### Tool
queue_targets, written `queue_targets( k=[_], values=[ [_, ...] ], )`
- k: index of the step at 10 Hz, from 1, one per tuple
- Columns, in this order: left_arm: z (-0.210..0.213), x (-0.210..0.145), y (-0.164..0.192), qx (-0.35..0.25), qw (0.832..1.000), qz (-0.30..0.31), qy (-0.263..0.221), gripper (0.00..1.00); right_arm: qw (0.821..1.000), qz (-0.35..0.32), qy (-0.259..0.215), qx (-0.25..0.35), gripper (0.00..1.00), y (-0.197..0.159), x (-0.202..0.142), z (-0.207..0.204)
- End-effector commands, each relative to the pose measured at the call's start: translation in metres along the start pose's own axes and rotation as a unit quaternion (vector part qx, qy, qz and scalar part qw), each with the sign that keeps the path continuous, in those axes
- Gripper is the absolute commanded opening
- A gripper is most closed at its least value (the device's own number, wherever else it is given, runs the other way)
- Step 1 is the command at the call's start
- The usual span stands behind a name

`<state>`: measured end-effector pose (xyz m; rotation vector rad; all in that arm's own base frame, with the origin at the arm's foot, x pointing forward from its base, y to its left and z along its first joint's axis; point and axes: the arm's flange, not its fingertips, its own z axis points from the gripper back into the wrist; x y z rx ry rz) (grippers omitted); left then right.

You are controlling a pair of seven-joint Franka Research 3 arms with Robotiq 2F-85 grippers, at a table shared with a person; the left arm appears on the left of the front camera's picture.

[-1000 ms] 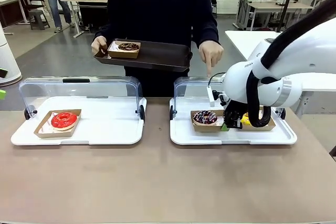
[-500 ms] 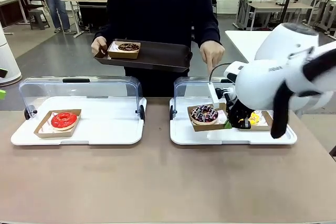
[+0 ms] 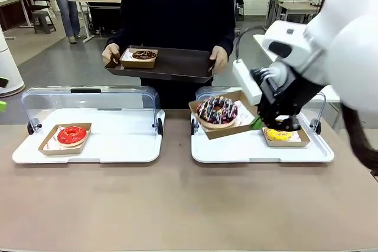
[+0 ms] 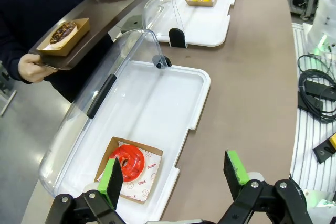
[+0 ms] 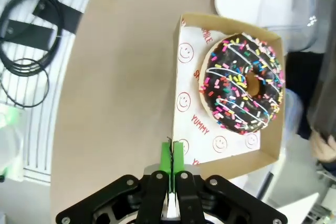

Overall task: Provide the desired donut to the person.
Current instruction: Pick up and lift the Paper togo box containing the Donut pointed at by the person.

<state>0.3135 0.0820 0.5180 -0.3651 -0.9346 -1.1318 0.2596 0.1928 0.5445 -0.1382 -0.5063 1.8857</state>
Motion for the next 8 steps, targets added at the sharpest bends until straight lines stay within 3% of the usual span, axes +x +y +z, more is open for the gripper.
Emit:
queue_targets(
  k=[1,3,4,5,8],
  values=[
    [0.001,0.000,0.000,0.000,1.000,0.001,-0.005,1.00,0.999,-0.014,0.035,-0.006,0.00,0.001,-0.001,0.023],
    [0.001,0.000,0.000,0.000,1.000,0.001,-0.005,1.00,1.000,-0.013,0.016,-0.009,0.00,-0.013,-0.017,0.025],
    [0.001,0.000,0.000,0.000,1.000,0.001,-0.005,1.00,1.000,-0.006,-0.006,0.018,0.00,-0.034,-0.029,0.002],
    [0.001,0.000,0.000,0.000,1.000,0.001,-0.005,1.00,1.000,-0.012,0.017,-0.014,0.00,0.001,-0.008,0.037],
    [0.001,0.000,0.000,0.000,1.000,0.001,-0.005,1.00,1.000,-0.012,0.017,-0.014,0.00,0.001,-0.008,0.037]
  ],
)
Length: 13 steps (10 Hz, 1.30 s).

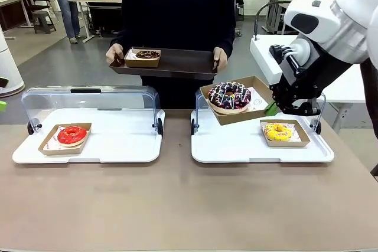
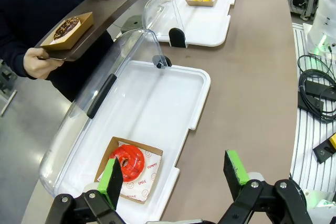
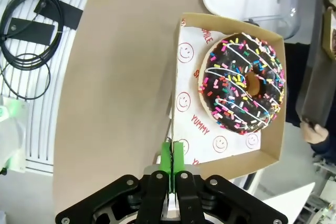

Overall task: Provide the desired donut to the person.
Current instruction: Pick up and lift the Paper togo box containing the Donut pointed at by the person, then place the picked Paper togo box onto the Handle tray extended by the person.

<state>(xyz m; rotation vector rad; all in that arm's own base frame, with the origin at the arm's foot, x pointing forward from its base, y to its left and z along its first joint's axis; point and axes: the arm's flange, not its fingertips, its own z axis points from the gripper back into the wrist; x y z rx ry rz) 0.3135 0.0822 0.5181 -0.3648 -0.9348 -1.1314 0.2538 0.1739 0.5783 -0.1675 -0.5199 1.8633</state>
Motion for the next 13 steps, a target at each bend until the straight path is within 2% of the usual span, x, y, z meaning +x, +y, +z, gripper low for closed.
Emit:
queue_targets(
  k=[1,13],
  values=[
    [0.0009,-0.0003,0.0000,0.000,1.000,0.001,-0.005,1.00,1.000,-0.005,0.009,-0.001,0.00,0.0047,0.0022,-0.0005],
    [0.0009,-0.0003,0.0000,0.000,1.000,0.001,-0.005,1.00,1.000,-0.005,0.009,-0.001,0.00,0.0047,0.0022,-0.0005]
  ],
)
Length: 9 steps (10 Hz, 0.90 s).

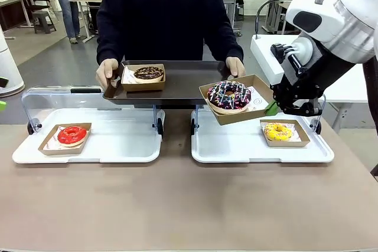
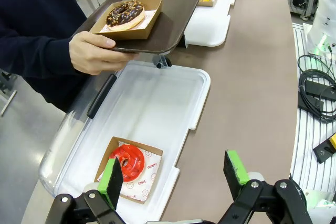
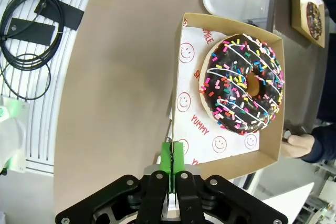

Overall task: Provide the desired donut to the person.
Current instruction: Place the picked Paper togo box onto the Handle tray extended by the person.

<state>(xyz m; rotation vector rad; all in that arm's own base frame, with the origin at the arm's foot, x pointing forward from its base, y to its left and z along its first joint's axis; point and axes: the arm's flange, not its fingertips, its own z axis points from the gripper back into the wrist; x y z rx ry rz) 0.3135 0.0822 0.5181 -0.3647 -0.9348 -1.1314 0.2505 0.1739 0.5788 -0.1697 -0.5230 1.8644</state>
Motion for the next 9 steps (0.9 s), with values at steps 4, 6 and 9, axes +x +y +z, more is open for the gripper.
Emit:
queue_targets(
  k=[4,6,9],
  values=[
    [0.0009,-0.0003,0.0000,0.000,1.000,0.001,-0.005,1.00,1.000,-0.006,0.009,0.001,0.00,0.0022,0.0010,-0.0022],
    [0.0009,-0.0003,0.0000,0.000,1.000,0.001,-0.005,1.00,1.000,-0.006,0.009,0.001,0.00,0.0022,0.0010,-0.0022],
    [0.0009,-0.0003,0.0000,0.000,1.000,0.001,-0.005,1.00,1.000,-0.006,0.009,0.001,0.00,0.0022,0.0010,-0.0022]
  ],
)
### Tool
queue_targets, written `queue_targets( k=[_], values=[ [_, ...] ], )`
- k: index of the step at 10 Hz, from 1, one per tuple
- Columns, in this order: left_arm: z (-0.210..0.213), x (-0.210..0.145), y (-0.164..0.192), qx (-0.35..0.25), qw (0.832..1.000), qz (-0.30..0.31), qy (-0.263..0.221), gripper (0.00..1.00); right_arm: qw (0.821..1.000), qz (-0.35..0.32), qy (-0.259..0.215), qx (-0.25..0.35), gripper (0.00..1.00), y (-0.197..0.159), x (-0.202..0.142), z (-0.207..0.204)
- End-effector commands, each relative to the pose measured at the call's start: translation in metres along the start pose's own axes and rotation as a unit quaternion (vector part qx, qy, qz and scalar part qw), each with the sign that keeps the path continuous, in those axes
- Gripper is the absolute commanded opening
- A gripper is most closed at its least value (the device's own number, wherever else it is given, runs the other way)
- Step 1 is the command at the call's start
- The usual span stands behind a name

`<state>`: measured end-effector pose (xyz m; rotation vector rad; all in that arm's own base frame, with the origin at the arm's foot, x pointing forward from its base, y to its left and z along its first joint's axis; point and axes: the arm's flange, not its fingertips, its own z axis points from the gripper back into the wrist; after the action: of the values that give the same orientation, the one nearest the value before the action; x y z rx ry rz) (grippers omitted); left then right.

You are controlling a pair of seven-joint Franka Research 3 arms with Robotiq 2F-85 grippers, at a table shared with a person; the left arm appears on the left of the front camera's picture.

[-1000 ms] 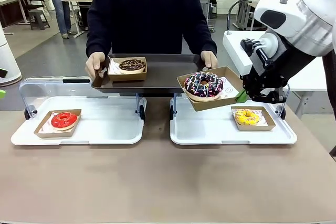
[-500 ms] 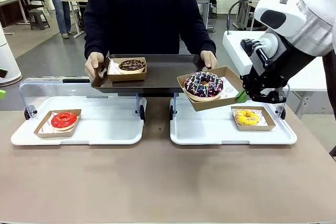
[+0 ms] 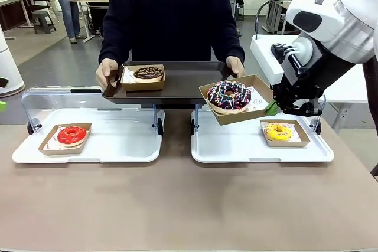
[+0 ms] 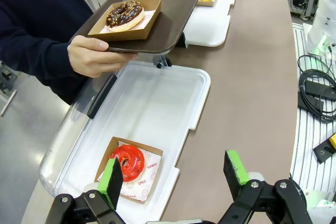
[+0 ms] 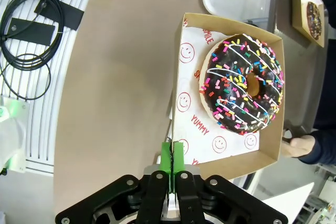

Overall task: Provide the desired donut to the person.
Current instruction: Place the picked Paper togo box onto the Handle tray extended by the person.

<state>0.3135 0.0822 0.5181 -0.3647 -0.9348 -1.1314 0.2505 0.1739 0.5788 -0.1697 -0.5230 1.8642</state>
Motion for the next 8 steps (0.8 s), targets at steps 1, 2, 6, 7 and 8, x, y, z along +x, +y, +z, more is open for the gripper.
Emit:
queue_targets(
  k=[1,2,6,7,8],
  values=[
    [0.001,0.000,0.000,0.000,1.000,0.001,-0.005,1.00,1.000,0.000,0.000,0.000,0.02,0.000,0.000,0.000],
    [0.001,0.000,0.000,0.000,1.000,0.001,-0.005,1.00,0.999,-0.032,0.009,-0.018,0.02,-0.037,0.006,-0.003],
    [0.001,0.000,0.000,0.000,1.000,0.001,-0.005,1.00,0.996,-0.062,-0.008,-0.063,0.02,-0.141,-0.005,-0.042],
    [0.001,0.000,0.000,0.000,1.000,0.001,-0.005,1.00,0.996,-0.061,-0.006,-0.068,0.02,-0.160,-0.004,-0.060],
    [0.001,0.000,0.000,0.000,1.000,0.001,-0.005,1.00,0.996,-0.060,-0.014,-0.064,0.02,-0.173,-0.002,-0.079]
  ],
)
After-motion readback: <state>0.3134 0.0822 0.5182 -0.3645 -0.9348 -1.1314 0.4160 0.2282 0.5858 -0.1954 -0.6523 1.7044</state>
